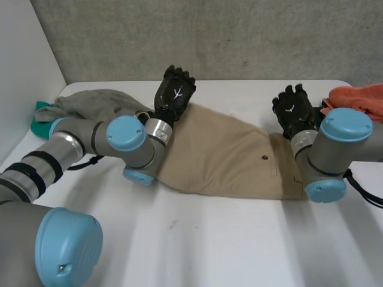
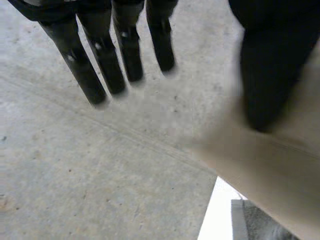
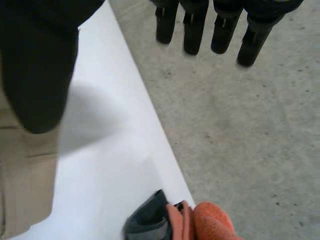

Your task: Fold the laundry.

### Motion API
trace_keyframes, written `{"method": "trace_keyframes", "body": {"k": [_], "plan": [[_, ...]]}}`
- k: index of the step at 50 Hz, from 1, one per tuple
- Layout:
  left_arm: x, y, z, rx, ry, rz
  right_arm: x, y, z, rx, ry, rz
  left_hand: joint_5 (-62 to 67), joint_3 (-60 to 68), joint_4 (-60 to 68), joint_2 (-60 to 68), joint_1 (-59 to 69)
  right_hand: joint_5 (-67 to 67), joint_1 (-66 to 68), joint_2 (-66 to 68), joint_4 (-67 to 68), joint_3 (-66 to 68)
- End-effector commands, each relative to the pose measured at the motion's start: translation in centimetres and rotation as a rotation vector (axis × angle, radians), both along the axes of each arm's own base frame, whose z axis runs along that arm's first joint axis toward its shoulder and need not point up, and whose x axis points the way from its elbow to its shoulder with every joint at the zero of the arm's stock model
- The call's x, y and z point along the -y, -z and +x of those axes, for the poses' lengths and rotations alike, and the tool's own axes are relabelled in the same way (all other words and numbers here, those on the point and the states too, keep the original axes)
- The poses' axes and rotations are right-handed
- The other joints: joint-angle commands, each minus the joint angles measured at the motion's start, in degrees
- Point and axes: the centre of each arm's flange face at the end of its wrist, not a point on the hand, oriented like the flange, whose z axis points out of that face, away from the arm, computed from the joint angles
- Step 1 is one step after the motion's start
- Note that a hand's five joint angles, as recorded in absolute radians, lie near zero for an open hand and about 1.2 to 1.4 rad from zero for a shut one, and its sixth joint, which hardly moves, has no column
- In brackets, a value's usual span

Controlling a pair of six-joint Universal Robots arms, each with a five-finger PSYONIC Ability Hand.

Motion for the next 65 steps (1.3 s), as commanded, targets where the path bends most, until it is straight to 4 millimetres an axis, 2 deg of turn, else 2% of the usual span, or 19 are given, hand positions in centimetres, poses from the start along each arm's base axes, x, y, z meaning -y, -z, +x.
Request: {"method": "trace_keyframes", "body": {"k": [1, 7, 11, 14, 19, 20, 21, 22, 28, 36, 40, 42, 44, 46, 49, 55, 58, 59, 65], "plan": [[-0.9, -0.5, 0.9, -0.044, -0.097, 0.011, -2.1, -1.2, -1.6, 0.065, 0.044, 0.103, -14.8, -15.3, -14.8, -14.0, -10.4, -4.0, -3.7, -3.6, -4.3, -1.9], [-3.7, -3.9, 2.3, -0.093, -0.082, 0.086, -7.1, -4.1, -3.5, 0.279, 0.040, 0.396, -14.8, -15.3, -14.8, -14.0, -10.4, -4.0, -3.6, -3.6, -4.3, -1.9], [-5.3, -5.1, 3.4, -0.158, -0.075, 0.162, -9.5, -2.1, -4.6, 0.342, 0.025, 0.661, -14.8, -15.3, -14.8, -14.0, -10.4, 0.2, 0.6, 0.6, 0.0, 2.3], [-6.0, -5.5, 4.1, -0.194, -0.074, 0.200, -9.9, -1.1, -5.1, 0.348, -0.007, 0.704, -14.8, -15.3, -14.8, -14.0, -10.4, 3.4, 3.8, 3.8, 3.2, 5.5], [-7.2, -5.6, 5.0, -0.227, -0.070, 0.259, -8.9, -0.1, -5.2, 0.349, -0.001, 0.608, -14.8, -15.3, -14.8, -14.0, -10.4, 23.6, 23.9, 24.0, 23.3, 25.7], [-7.4, -5.6, 5.0, -0.225, -0.068, 0.263, -8.6, 0.3, -5.3, 0.343, 0.007, 0.591, -14.8, -15.3, -14.8, -14.0, -10.4, 33.5, 33.8, 33.9, 33.2, 35.6], [-7.7, -5.5, 5.2, -0.221, -0.070, 0.270, -8.1, 0.6, -5.7, 0.314, 0.039, 0.552, -14.8, -15.3, -14.8, -14.0, -10.4, 60.4, 60.7, 60.8, 60.1, 62.5], [-7.8, -5.6, 5.3, -0.220, -0.070, 0.271, -7.8, 0.7, -6.0, 0.290, 0.058, 0.528, -14.8, -15.3, -14.8, -14.0, -10.4, 65.9, 66.3, 66.3, 65.6, 68.0], [-8.5, -6.5, 5.7, -0.226, -0.068, 0.268, -7.6, 0.6, -8.2, 0.073, 0.163, 0.415, -14.8, -15.3, -14.8, -14.0, -10.4, 66.0, 66.3, 66.4, 65.7, 68.1], [-9.9, -9.2, 6.7, -0.251, -0.062, 0.242, -7.8, -3.1, -8.2, -0.198, 0.114, 0.203, -14.8, -15.3, -14.8, -14.0, -10.4, 66.0, 66.3, 66.4, 65.7, 68.1], [-10.6, -10.3, 7.5, -0.274, -0.060, 0.243, -7.5, -4.4, -6.9, -0.286, 0.053, 0.110, -14.8, -15.3, -14.8, -14.0, -10.4, 66.0, 66.3, 66.4, 65.7, 68.1], [-11.0, -10.7, 7.8, -0.289, -0.057, 0.247, -8.5, -5.2, -3.9, -0.310, -0.083, 0.036, -14.8, -15.3, -14.8, -14.0, -10.4, 66.0, 66.3, 66.4, 65.7, 68.1], [-11.3, -11.1, 8.1, -0.303, -0.053, 0.252, -11.4, -5.5, 0.8, -0.314, -0.302, -0.036, -14.8, -15.3, -14.8, -14.0, -10.4, 66.0, 66.3, 66.4, 65.7, 68.1], [-11.4, -11.2, 8.2, -0.310, -0.052, 0.255, -13.6, -5.2, 3.5, -0.313, -0.455, -0.073, -14.8, -15.3, -14.8, -14.0, -10.4, 66.0, 66.3, 66.4, 65.7, 68.1], [-11.6, -11.2, 8.4, -0.312, -0.053, 0.259, -17.2, -2.6, 7.3, -0.325, -0.697, -0.082, -14.8, -15.3, -14.8, -14.0, -10.4, 66.0, 66.3, 66.4, 65.7, 68.1], [-11.3, -11.0, 9.1, -0.312, -0.074, 0.265, -19.4, 1.2, 9.9, -0.385, -0.848, -0.060, -14.8, -15.3, -14.8, -14.0, -10.4, 66.0, 66.3, 66.4, 65.7, 68.1], [-11.1, -11.1, 9.4, -0.315, -0.082, 0.261, -19.9, 0.8, 10.8, -0.376, -0.861, -0.077, -14.8, -15.3, -14.8, -14.0, -10.4, 27.1, 27.5, 27.5, 26.9, 29.2], [-10.9, -11.3, 9.4, -0.318, -0.084, 0.255, -20.1, 0.4, 11.0, -0.365, -0.857, -0.080, -14.8, -15.3, -14.8, -14.0, -10.4, -1.1, -0.8, -0.7, -1.4, 1.0], [-10.3, -12.5, 9.4, -0.339, -0.081, 0.222, -19.4, -2.4, 10.3, -0.177, -0.752, 0.023, -14.8, -15.3, -14.8, -14.0, -10.4, -4.0, -3.7, -3.6, -4.3, -1.9]]}}
